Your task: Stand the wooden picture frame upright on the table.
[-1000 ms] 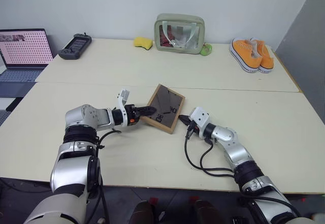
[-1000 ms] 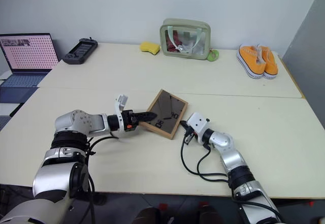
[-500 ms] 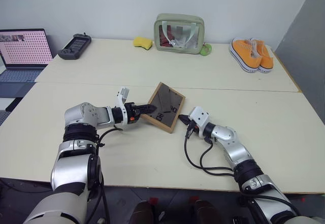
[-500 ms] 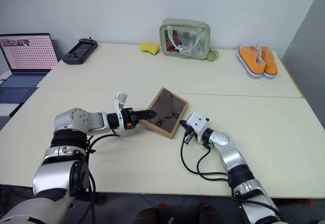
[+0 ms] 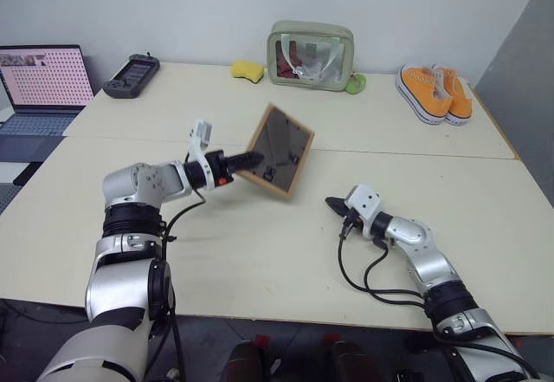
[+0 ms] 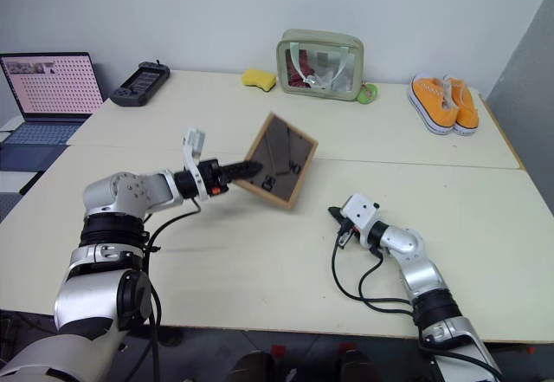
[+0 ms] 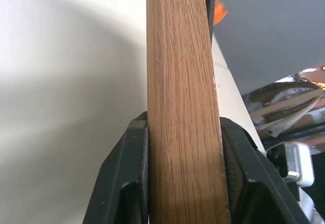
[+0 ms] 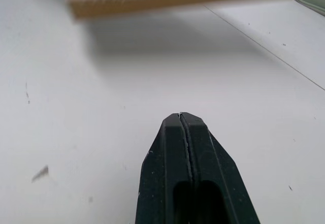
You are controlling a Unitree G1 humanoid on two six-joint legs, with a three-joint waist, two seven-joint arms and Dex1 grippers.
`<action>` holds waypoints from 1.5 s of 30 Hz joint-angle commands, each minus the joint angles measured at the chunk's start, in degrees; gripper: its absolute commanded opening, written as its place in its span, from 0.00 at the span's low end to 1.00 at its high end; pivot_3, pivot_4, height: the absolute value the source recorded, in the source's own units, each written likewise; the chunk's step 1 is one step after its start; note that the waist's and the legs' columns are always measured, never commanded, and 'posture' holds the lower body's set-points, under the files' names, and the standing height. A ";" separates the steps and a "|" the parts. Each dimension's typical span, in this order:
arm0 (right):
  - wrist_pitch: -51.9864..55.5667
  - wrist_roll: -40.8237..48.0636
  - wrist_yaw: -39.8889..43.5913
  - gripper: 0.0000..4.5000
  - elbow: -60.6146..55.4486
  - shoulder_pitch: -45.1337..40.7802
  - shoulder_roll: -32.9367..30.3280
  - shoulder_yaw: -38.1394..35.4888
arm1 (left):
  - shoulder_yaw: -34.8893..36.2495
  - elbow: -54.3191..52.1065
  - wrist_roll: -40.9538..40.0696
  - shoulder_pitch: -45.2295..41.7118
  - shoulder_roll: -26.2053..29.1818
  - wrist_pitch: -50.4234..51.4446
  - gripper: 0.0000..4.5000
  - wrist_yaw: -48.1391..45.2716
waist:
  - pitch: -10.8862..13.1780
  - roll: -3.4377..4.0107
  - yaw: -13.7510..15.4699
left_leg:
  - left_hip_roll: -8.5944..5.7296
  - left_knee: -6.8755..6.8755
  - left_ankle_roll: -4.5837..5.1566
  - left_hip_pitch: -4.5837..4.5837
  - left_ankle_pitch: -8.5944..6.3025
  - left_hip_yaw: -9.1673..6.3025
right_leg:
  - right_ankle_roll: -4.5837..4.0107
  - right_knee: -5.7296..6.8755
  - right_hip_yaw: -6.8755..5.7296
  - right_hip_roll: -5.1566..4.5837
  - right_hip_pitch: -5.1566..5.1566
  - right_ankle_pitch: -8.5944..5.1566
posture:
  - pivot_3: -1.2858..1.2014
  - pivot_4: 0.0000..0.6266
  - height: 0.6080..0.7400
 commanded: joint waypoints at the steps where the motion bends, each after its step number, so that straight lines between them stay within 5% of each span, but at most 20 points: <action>1: 1.45 1.62 0.69 0.00 -1.68 1.91 -1.80 -2.33 | 1.60 -9.91 -3.37 -2.28 0.74 -3.81 0.29 -2.26 | 0.00 0.00 0.11 | 0.00 0.00 0.00 0.00 0.00 -0.01 | 0.00 -0.01 -0.02 0.00 0.01 0.00 | 0.52 0.24 1.00; 6: 4.23 4.89 3.66 0.00 -5.06 1.94 -4.29 -4.27 | -1.09 -20.67 -3.61 -0.10 1.08 -7.22 0.29 -3.86 | 0.01 0.02 0.45 | -0.01 0.01 -0.03 -0.07 0.02 -0.06 | 0.00 -0.08 -0.07 -0.02 0.01 0.00 | 0.52 0.24 1.00; 12: 19.94 18.17 10.79 0.00 -18.44 -0.74 -8.44 -9.50 | -7.85 -31.89 0.24 7.95 5.92 -14.33 0.29 -9.71 | 0.11 0.19 0.12 | 0.02 -0.02 -0.04 -0.11 0.02 -0.07 | -0.01 -0.11 -0.09 -0.02 -0.03 0.00 | 0.52 0.24 1.00; 23: 39.62 32.01 3.84 0.00 -32.52 -8.57 -8.44 -16.70 | -8.68 -30.01 3.26 9.51 9.30 -21.80 0.29 -10.05 | 0.13 0.20 0.57 | 0.05 -0.06 -0.01 -0.20 0.01 -0.09 | -0.02 -0.31 -0.13 0.02 -0.05 -0.01 | 0.52 0.24 1.00; 35: 41.63 32.16 0.02 0.00 -36.17 -9.82 -2.69 -12.08 | -10.44 -31.18 2.84 9.75 8.64 -21.67 0.29 -10.50 | 0.13 0.20 0.44 | 0.05 -0.07 -0.01 -0.25 0.01 -0.10 | -0.02 -0.36 -0.15 0.02 -0.07 -0.01 | 0.52 0.24 1.00; 45: 39.51 29.36 -0.75 0.43 -34.41 -11.95 -0.43 -9.81 | -11.52 -29.45 2.93 8.62 8.17 -21.61 0.29 -11.50 | 0.13 0.20 0.45 | 0.06 -0.08 -0.01 -0.25 0.01 -0.10 | -0.02 -0.34 -0.16 0.03 -0.09 -0.01 | 0.52 0.24 1.00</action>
